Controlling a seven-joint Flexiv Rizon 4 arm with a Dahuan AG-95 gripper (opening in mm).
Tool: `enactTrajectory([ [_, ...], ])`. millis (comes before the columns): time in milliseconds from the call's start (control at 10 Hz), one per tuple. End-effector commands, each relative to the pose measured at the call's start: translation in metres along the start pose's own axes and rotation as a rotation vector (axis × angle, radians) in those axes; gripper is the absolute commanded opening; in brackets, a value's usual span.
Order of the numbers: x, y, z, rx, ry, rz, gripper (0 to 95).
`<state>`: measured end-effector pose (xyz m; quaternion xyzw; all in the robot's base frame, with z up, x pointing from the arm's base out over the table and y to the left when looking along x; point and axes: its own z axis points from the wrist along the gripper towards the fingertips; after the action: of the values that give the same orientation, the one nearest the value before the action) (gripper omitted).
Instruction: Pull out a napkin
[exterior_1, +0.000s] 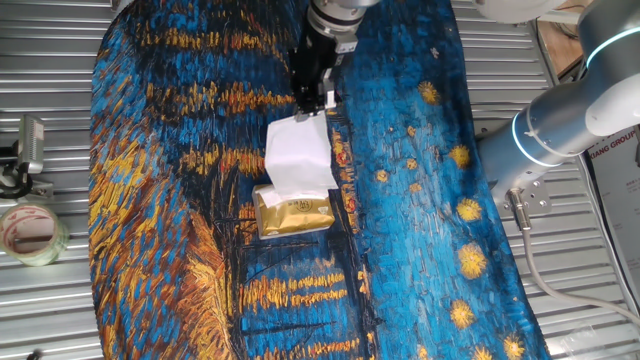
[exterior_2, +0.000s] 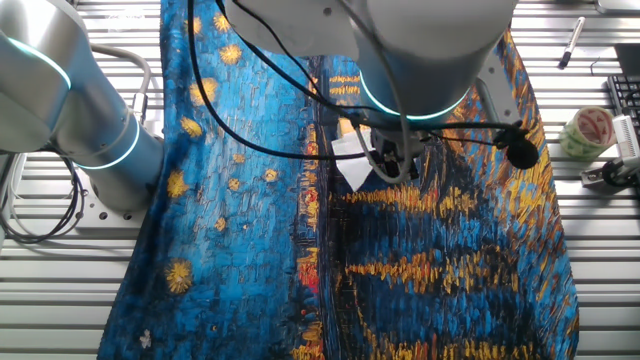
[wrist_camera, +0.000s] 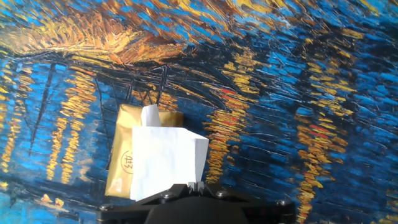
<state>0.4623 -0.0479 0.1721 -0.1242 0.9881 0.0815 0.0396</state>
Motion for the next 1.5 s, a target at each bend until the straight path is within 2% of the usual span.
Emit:
enactTrajectory([
  [100,0.0007,0.0007,-0.0014,-0.002,0.005,-0.002,0.0],
  [200,0.0007,0.0007,-0.0013,0.009,0.008,0.0,0.0],
  [400,0.0,-0.0008,0.0021,0.056,0.008,0.006,0.0],
  [500,-0.0001,-0.0011,0.0028,0.094,-0.001,0.008,0.0],
  [600,-0.0001,-0.0012,0.0031,0.138,-0.022,0.039,0.0],
  [700,-0.0003,-0.0013,0.0031,0.128,-0.048,0.093,0.0],
  [1000,-0.0006,-0.0017,0.004,0.101,-0.082,0.162,0.0],
  [1500,-0.0004,-0.0031,0.0086,0.075,-0.089,0.163,0.0],
])
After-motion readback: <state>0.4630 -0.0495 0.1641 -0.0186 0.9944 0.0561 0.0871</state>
